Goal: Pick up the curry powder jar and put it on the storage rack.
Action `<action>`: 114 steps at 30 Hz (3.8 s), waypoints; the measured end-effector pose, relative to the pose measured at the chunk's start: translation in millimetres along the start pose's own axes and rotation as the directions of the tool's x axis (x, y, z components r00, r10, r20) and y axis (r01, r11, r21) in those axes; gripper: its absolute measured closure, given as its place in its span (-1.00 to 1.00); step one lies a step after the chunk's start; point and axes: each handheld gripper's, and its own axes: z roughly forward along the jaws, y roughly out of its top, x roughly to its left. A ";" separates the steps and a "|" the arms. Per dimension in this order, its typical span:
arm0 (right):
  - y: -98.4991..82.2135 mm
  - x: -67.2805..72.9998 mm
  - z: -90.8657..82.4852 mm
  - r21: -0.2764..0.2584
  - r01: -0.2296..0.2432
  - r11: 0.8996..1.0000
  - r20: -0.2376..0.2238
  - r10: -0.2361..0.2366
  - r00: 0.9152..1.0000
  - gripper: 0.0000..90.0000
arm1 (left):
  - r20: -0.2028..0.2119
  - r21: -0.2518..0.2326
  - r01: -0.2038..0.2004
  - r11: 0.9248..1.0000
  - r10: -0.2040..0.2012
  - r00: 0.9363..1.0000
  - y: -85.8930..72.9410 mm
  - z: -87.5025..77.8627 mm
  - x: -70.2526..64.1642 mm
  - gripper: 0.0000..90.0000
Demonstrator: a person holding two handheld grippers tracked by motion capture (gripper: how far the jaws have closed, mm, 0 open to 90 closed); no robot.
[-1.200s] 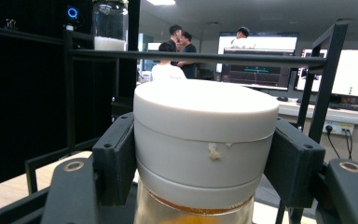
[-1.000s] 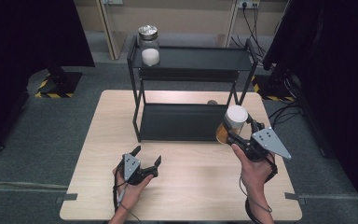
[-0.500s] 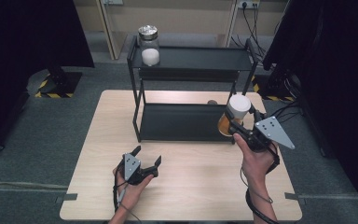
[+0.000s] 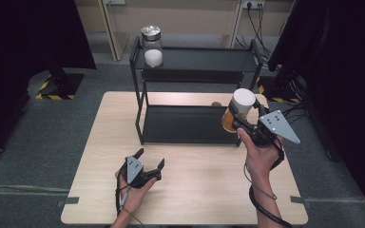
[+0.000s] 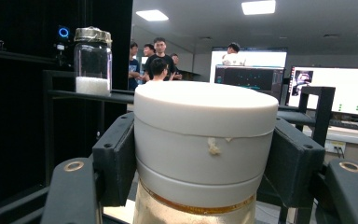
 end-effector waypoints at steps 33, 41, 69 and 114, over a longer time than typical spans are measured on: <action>28.1 -3.7 24.2 -0.038 -0.002 0.999 0.007 0.002 1.000 -0.24 | -0.002 0.005 -0.007 1.000 0.007 1.000 0.8 0.4 -0.8 -0.80; 37.0 -4.1 31.5 -0.047 -0.001 0.999 0.008 0.002 1.000 -0.25 | -0.001 0.005 -0.007 1.000 0.007 1.000 0.8 0.5 -0.6 -0.80; 67.1 -10.2 59.7 -0.057 0.010 0.998 0.023 -0.009 1.000 -0.25 | 0.002 0.007 -0.012 1.000 0.012 1.000 1.3 0.7 -0.8 -0.80; 103.8 -31.1 114.6 -0.008 -0.029 1.000 0.081 0.029 0.996 -0.25 | 0.009 0.009 -0.014 1.000 0.014 1.000 1.7 1.2 -0.1 -0.80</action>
